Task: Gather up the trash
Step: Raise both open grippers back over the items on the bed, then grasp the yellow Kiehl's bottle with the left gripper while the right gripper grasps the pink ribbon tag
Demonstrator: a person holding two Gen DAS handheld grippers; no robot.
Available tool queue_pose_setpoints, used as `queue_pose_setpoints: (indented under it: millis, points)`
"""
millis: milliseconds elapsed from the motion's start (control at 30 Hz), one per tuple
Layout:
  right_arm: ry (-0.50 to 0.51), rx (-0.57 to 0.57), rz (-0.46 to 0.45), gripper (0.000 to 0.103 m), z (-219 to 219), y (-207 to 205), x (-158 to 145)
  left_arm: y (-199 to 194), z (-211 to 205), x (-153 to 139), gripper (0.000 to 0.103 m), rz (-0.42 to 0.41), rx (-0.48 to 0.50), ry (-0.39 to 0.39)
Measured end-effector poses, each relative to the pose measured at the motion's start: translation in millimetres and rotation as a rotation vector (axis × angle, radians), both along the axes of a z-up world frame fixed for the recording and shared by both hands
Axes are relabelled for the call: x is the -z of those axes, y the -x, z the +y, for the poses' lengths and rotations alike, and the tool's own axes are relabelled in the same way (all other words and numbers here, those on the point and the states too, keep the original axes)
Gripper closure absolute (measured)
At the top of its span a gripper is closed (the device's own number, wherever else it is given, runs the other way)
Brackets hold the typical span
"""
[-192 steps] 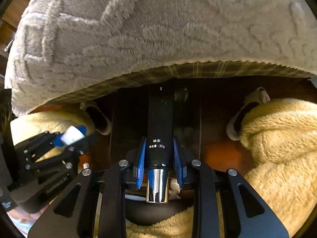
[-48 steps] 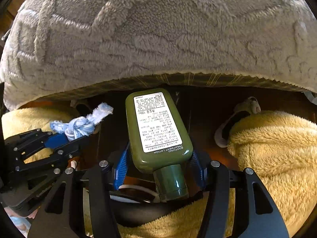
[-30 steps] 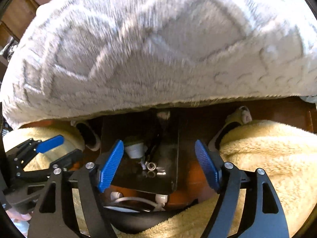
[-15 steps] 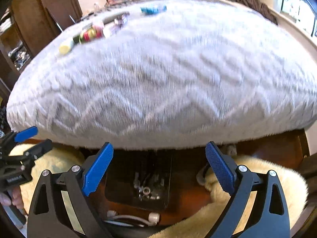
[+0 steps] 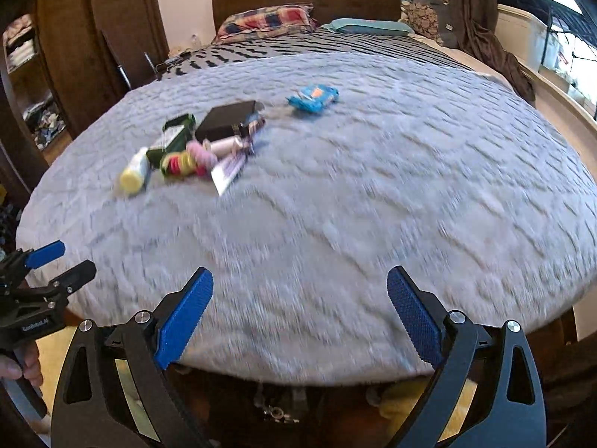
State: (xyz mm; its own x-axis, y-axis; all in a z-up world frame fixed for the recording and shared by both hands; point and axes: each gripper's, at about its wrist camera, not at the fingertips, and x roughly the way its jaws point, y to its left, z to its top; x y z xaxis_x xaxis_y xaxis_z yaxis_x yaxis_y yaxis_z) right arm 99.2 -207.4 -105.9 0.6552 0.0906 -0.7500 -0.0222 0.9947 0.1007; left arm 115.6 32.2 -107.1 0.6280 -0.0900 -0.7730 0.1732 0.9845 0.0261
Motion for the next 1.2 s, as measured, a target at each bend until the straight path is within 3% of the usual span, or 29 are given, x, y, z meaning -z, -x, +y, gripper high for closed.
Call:
queue_pose_setpoints:
  millis: [467, 567, 733, 867, 967, 1133, 1200]
  points:
    - [-0.022, 0.002, -0.008, 0.009, 14, -76, 0, -92, -15, 0, 0.022, 0.002, -0.077, -0.036]
    - [-0.028, -0.007, -0.009, 0.016, 18, -92, 1, -105, -17, 3, 0.022, 0.008, -0.085, -0.048]
    - [-0.033, -0.036, 0.019, 0.035, 29, -117, 11, -123, -20, 9, 0.024, 0.027, -0.094, -0.069]
    - [-0.027, -0.056, 0.035, 0.037, 40, -132, 20, -134, -14, 17, 0.035, 0.061, -0.099, -0.055]
    - [0.003, -0.057, 0.033, 0.044, 46, -141, 23, -138, -9, 20, 0.040, 0.062, -0.088, -0.041]
    - [0.076, -0.060, 0.014, 0.079, 53, -144, 25, -140, -4, 20, 0.068, 0.059, -0.053, -0.020]
    - [0.067, -0.063, 0.016, 0.084, 50, -142, 25, -139, -3, 19, 0.073, 0.057, -0.043, -0.019]
